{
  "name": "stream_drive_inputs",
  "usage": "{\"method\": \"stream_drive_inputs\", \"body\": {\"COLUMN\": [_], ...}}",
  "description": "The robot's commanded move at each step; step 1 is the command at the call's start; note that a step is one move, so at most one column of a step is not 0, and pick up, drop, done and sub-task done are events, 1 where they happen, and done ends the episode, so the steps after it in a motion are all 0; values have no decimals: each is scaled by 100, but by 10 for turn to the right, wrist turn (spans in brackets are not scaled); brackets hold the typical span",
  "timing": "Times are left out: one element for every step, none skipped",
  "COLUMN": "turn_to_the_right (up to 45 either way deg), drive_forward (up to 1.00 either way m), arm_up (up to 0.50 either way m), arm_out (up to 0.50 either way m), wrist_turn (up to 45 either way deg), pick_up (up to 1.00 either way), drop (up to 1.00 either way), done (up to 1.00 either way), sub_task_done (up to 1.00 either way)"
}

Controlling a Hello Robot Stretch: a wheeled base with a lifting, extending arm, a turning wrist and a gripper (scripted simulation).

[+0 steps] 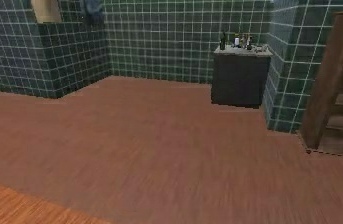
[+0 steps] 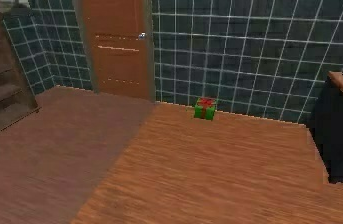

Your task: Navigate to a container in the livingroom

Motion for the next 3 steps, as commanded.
{"method": "stream_drive_inputs", "body": {"turn_to_the_right": [-240, 0, -450], "drive_forward": [0, 50, 0], "arm_up": [0, 0, 0], "arm_out": [0, 0, 0], "wrist_turn": [0, 0, 0], "pick_up": [0, 0, 0], "drop": [0, 0, 0], "done": [0, 0, 0], "sub_task_done": [0, 0, 0]}}
